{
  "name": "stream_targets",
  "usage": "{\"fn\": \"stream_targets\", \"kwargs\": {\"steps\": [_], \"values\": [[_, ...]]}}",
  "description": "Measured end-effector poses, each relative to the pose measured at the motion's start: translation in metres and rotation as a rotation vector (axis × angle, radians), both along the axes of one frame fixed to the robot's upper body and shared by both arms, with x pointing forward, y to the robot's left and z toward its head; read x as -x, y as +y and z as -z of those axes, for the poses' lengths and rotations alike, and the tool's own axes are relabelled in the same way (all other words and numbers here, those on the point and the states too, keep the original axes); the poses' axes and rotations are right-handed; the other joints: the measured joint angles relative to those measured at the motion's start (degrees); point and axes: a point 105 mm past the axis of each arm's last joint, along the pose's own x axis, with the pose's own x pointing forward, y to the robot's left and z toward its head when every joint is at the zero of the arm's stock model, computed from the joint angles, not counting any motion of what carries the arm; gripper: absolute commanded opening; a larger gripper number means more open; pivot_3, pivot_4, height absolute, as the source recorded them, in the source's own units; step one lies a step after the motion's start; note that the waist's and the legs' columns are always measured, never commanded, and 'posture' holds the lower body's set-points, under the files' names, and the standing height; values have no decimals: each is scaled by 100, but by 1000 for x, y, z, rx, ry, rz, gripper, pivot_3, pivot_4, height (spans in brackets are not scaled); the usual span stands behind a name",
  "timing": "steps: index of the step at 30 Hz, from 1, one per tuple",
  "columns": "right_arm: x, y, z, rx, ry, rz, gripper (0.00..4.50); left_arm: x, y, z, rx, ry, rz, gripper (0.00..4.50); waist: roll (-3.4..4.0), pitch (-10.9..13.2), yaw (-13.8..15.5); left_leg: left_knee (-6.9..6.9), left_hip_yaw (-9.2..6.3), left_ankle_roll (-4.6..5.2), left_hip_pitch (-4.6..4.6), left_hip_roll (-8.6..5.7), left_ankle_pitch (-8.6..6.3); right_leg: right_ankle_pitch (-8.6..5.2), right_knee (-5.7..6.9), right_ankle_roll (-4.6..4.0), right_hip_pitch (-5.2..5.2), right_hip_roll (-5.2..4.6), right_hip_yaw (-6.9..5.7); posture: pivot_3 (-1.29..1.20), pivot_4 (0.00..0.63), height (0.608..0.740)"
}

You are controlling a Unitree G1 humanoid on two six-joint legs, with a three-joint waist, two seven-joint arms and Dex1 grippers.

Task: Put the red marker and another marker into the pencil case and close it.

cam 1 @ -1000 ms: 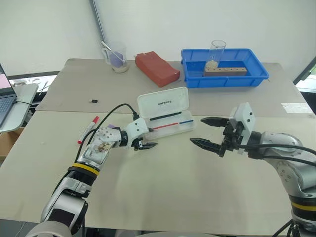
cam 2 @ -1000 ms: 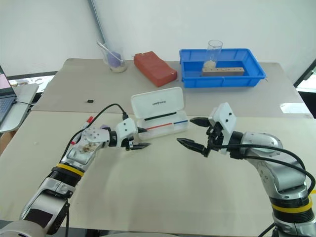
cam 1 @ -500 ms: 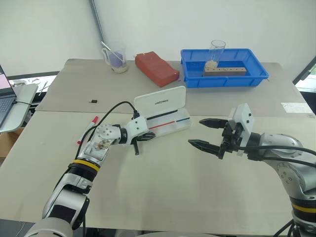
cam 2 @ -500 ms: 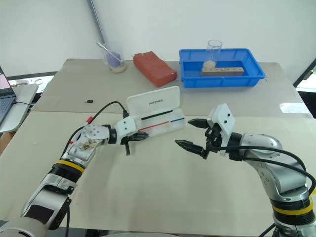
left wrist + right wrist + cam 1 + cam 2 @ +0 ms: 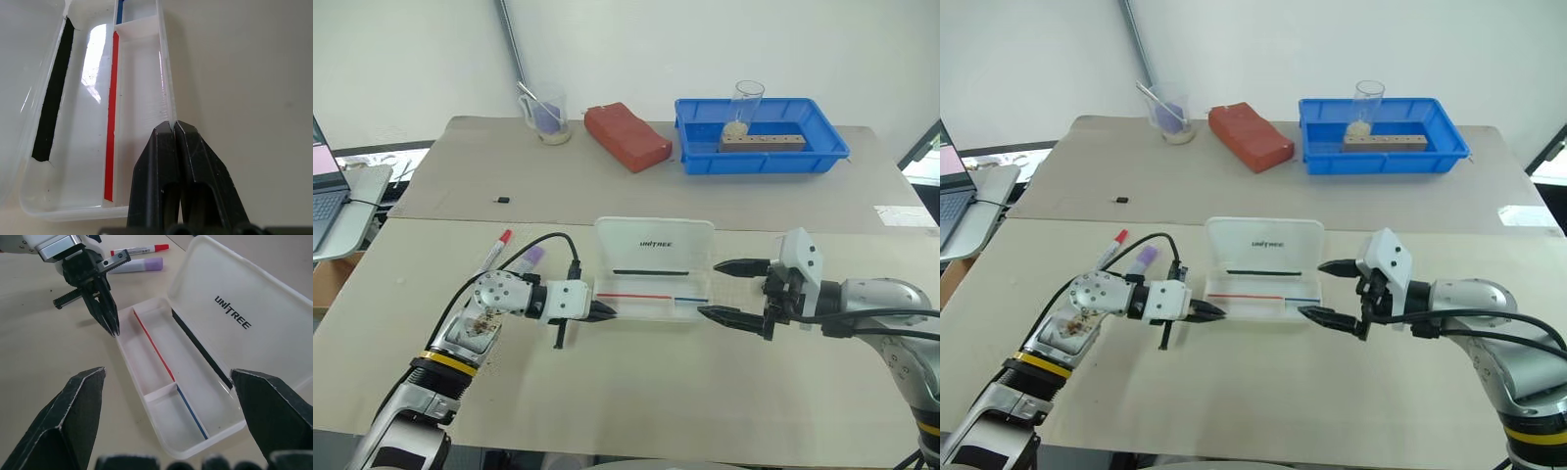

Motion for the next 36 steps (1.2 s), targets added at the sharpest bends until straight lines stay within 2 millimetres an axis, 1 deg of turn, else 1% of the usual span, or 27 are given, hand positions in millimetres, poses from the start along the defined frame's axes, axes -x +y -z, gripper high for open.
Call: {"fn": "stream_targets", "kwargs": {"steps": [4, 10, 14, 21, 26, 36], "values": [[6, -1, 6, 1, 28, -8, 4500, -1, -1, 3, -13, -5, -5, 84, -3, 2, -9, 0, -6, 1, -1, 0, 0, 0, 1, 0, -2, 8, 1, 0, 150, 740], [6, -1, 6, 0, 28, -15, 4500, -3, 2, 8, -36, -4, -29, 84, -9, 5, -12, 3, -6, 1, 3, 0, 0, 0, 3, 1, 1, 7, 1, 0, 150, 740], [6, 0, 6, 0, 24, -17, 4500, 1, 2, 11, -31, 6, -38, 84, -8, 5, -13, 3, -6, 1, 4, 0, 0, 0, 3, 0, 2, 7, 2, 0, 150, 740], [6, 0, 5, 0, 23, -18, 4500, 4, 0, 10, -21, 49, -64, 84, -8, 4, -10, 7, -6, 1, 4, 0, 0, 0, 6, 1, 3, 7, 1, 0, 150, 740], [3, 1, 2, -1, 11, -25, 4500, 10, -2, 10, -10, 85, -66, 84, -7, 4, -11, 9, -6, 1, 3, 0, 0, 0, 7, 0, 2, 7, 1, 0, 150, 740], [0, 5, 0, -7, 3, -37, 4500, 13, 0, 11, -20, 90, -61, 84, -3, 1, -10, 16, -6, 1, 2, 1, 0, 0, 8, 0, 4, 7, 1, 0, 150, 740]]}}
